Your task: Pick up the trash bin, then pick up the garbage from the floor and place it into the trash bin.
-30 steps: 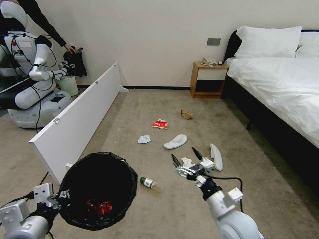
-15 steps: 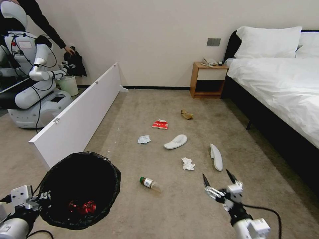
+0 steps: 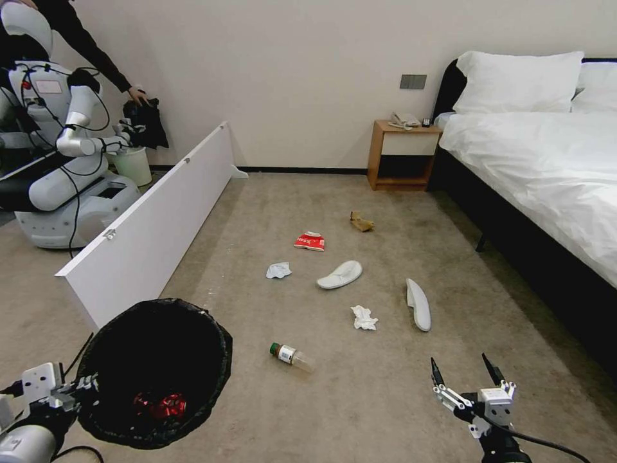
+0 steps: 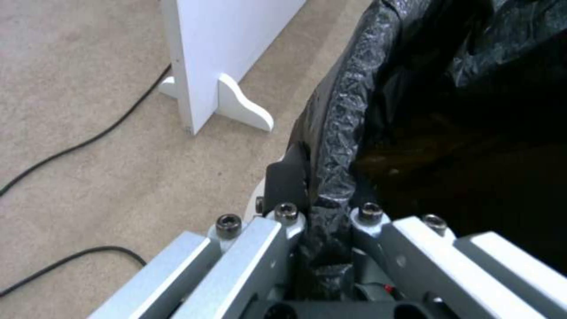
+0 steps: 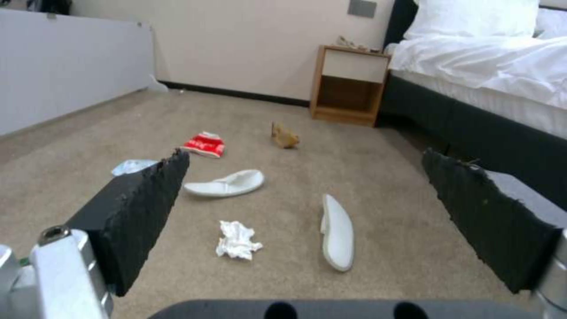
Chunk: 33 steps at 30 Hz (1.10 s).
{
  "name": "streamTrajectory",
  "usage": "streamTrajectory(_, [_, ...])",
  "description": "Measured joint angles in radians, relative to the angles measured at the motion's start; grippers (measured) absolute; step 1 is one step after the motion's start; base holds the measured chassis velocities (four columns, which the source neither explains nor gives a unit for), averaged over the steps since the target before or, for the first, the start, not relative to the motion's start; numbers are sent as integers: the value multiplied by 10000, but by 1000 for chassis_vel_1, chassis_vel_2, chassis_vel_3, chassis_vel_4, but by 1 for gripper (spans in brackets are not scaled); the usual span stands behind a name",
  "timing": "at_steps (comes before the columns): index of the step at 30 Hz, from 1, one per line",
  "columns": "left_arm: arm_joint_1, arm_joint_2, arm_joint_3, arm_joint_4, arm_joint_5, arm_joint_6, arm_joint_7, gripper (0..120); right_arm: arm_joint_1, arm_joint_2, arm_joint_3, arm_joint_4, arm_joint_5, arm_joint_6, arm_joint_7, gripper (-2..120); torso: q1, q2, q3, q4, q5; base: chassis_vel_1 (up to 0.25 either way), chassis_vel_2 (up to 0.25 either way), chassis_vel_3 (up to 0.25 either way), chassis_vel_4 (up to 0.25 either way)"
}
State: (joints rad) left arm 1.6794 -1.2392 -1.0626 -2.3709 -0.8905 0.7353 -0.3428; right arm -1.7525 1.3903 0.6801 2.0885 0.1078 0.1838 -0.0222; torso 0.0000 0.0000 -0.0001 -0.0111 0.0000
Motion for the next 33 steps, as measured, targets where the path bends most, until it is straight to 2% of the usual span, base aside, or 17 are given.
streamTrajectory(5, [63,-43,10,-64,-12,0,1,2,-52,-2,12,0,-41,0,-21,100,0,0,0,0,0,0,0,0,0])
streamTrajectory(10, [137,-217,239,-128,70,-15,3,2,-76,71,-23,0,-94,4,-49,100,0,0,1,-1,-1,0,0,0,0])
streamTrajectory(33, [10,-255,431,-229,131,-20,-44,2,-174,73,42,123,-95,69,-229,100,1,0,1,-1,0,0,0,0,0])
